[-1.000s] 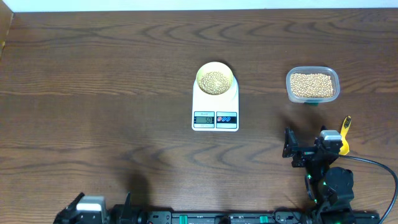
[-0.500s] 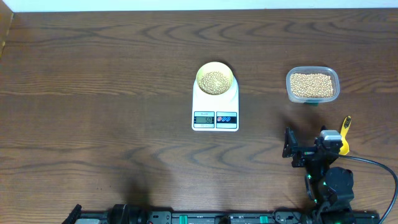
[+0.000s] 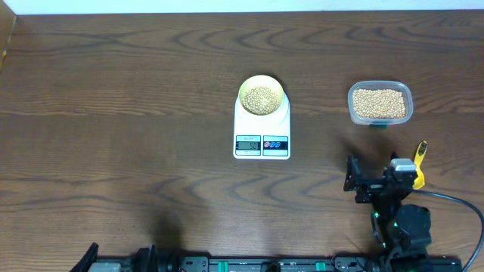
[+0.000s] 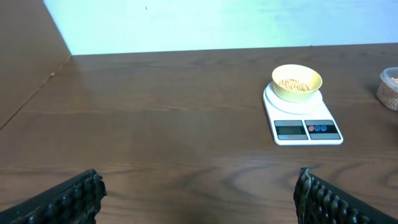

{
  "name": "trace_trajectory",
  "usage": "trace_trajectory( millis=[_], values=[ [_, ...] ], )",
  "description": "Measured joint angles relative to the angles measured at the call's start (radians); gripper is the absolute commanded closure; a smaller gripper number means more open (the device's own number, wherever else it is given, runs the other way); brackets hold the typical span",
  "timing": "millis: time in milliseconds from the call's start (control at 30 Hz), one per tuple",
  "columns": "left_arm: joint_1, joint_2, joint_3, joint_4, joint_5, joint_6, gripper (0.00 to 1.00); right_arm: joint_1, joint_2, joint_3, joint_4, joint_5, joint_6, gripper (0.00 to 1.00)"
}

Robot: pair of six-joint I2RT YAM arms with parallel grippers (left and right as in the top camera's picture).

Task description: Scoop item into bowl and weigh 50g on scale

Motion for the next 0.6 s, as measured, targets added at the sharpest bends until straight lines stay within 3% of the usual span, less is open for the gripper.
trace_trajectory(
  millis=[267, 600],
  values=[
    [0.000, 0.000, -0.068, 0.077, 0.004, 0.000, 0.01, -0.038, -0.060, -0.026, 0.100, 0.000, 0.000, 0.01],
    [0.000, 0.000, -0.233, 0.325, 0.007, -0.092, 0.01, -0.092, -0.061, -0.047, 0.108, 0.000, 0.000, 0.01]
  ],
)
